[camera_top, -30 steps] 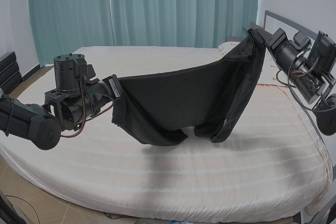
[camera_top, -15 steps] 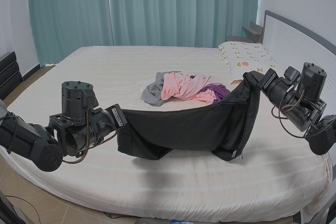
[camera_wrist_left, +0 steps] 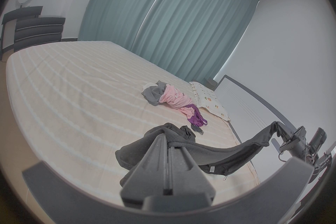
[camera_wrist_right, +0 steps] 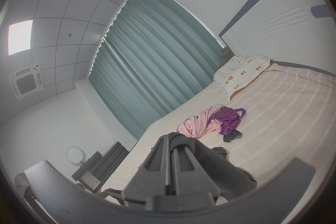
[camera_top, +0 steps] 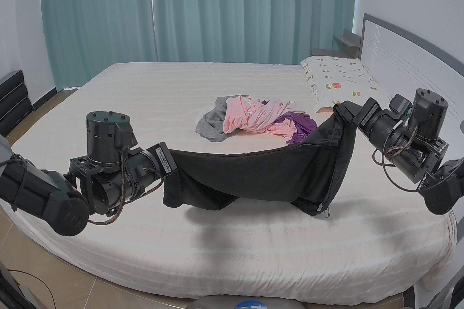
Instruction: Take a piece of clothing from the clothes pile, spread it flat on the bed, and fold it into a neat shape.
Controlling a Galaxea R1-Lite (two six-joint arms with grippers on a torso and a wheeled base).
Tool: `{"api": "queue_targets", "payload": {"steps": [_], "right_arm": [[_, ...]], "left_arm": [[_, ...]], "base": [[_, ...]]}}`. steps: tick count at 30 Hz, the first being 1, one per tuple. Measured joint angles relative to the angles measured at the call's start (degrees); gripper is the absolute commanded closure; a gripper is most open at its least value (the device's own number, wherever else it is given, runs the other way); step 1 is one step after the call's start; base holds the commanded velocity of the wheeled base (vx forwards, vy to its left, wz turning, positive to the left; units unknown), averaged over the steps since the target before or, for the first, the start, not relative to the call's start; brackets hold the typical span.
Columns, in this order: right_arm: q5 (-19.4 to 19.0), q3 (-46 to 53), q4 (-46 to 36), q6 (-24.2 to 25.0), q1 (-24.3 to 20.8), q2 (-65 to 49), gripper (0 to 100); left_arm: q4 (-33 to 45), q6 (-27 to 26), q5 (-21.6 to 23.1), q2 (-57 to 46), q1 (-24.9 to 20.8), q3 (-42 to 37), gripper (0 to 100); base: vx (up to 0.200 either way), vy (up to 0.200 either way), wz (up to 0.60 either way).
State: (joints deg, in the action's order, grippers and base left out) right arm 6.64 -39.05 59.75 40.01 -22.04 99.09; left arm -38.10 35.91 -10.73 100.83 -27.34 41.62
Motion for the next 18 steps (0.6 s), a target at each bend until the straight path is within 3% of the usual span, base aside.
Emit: {"api": "queue_targets", "payload": {"steps": [18], "right_arm": [[0.17, -1.08, 0.02, -0.09, -0.15, 0.04, 100]], "left_arm": [[-0.96, -0.06, 0.02, 0.22, 0.39, 0.38, 100]], "base": [[0.0, 0.2, 0.0]]}}
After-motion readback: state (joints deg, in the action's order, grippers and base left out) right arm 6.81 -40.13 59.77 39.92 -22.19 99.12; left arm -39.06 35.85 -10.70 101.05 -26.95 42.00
